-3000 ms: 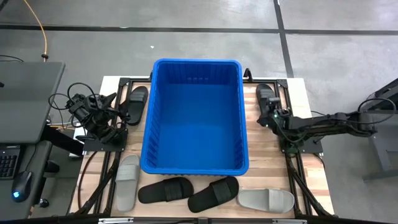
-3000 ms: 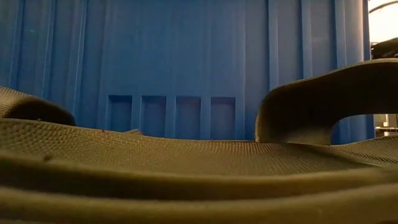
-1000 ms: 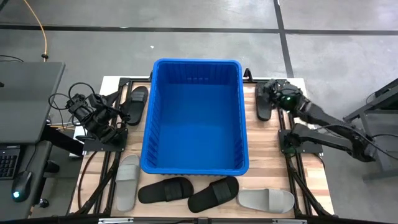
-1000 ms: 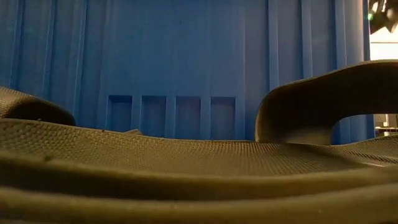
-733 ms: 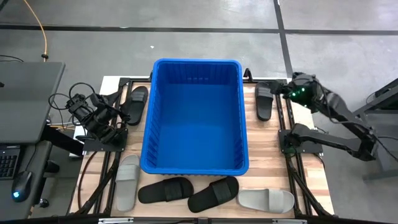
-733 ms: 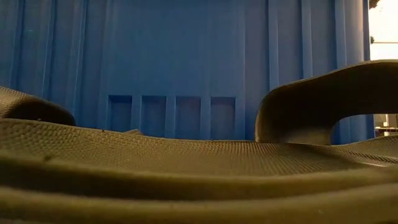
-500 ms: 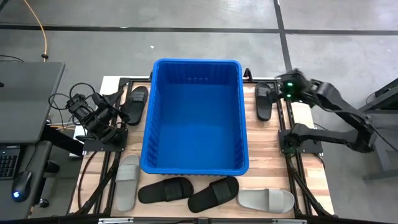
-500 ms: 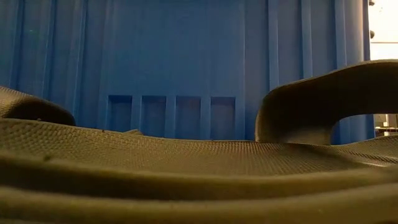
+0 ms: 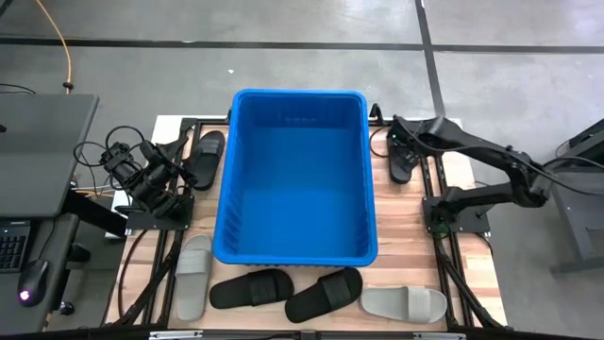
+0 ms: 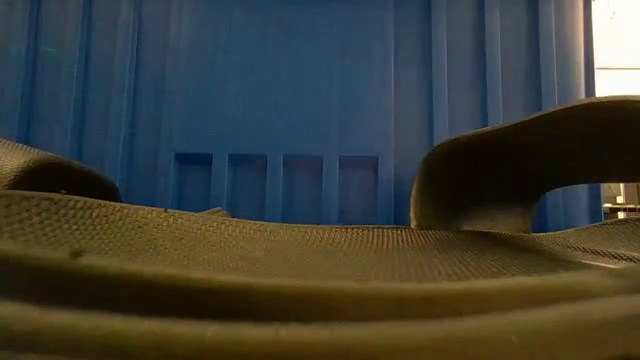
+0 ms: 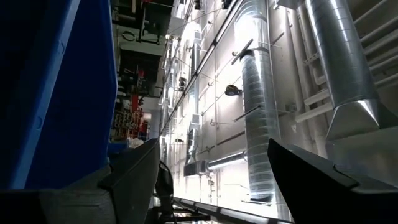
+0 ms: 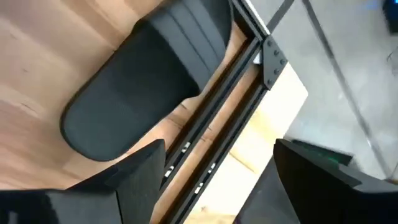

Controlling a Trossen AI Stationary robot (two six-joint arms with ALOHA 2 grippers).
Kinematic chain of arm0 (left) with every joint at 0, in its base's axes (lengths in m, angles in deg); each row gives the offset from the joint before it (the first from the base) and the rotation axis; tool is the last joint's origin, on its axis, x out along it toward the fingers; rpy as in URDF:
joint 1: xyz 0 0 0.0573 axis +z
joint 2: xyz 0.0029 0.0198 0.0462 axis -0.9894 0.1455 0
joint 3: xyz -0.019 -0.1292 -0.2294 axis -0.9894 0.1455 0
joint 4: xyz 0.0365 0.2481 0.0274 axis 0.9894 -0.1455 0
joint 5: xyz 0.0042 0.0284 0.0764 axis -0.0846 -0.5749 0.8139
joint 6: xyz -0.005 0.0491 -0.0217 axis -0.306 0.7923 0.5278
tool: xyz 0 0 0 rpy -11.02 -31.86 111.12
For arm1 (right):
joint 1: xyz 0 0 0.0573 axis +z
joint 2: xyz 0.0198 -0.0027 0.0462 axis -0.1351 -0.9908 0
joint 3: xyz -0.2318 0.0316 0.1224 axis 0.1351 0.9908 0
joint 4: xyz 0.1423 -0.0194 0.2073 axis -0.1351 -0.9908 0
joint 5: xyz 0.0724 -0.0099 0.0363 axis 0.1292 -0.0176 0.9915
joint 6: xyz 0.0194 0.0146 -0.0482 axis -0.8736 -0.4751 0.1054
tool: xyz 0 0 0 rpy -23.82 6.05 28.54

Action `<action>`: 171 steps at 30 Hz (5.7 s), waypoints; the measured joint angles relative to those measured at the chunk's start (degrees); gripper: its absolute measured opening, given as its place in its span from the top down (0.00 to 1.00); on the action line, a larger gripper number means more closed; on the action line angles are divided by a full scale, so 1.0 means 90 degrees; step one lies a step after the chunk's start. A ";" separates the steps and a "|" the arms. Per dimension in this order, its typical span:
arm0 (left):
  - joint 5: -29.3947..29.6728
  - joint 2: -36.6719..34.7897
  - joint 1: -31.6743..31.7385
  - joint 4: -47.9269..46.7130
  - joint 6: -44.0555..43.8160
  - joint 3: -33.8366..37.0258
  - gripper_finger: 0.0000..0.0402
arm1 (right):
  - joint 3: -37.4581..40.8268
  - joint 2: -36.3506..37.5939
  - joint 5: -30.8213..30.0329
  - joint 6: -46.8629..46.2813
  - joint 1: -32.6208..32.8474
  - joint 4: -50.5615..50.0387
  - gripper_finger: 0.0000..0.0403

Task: Pick and place slides into bin
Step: Put the top right black slide into the blue container

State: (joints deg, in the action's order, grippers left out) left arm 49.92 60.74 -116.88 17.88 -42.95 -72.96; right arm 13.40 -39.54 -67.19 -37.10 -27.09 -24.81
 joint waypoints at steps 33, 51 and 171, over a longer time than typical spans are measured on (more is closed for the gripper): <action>0.0784 0.0002 0.0000 -0.0348 0.0142 0.0000 0.28 | 0.1496 -0.0346 0.1175 0.2191 -0.1547 0.2987 0.28; 0.1216 0.0002 0.0000 -0.0464 0.0122 0.0000 0.28 | 0.1502 -0.0918 0.0106 0.2699 -0.1208 0.3226 0.28; 0.0100 0.1350 -0.0002 -0.5873 -0.1422 -0.3443 0.28 | -0.5898 -0.3703 0.1363 -0.3025 0.2238 0.0616 1.00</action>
State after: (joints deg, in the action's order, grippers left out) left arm 50.82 72.89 -116.90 -34.98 -55.75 -103.95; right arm -39.68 -72.86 -54.92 -64.32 -6.94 -19.26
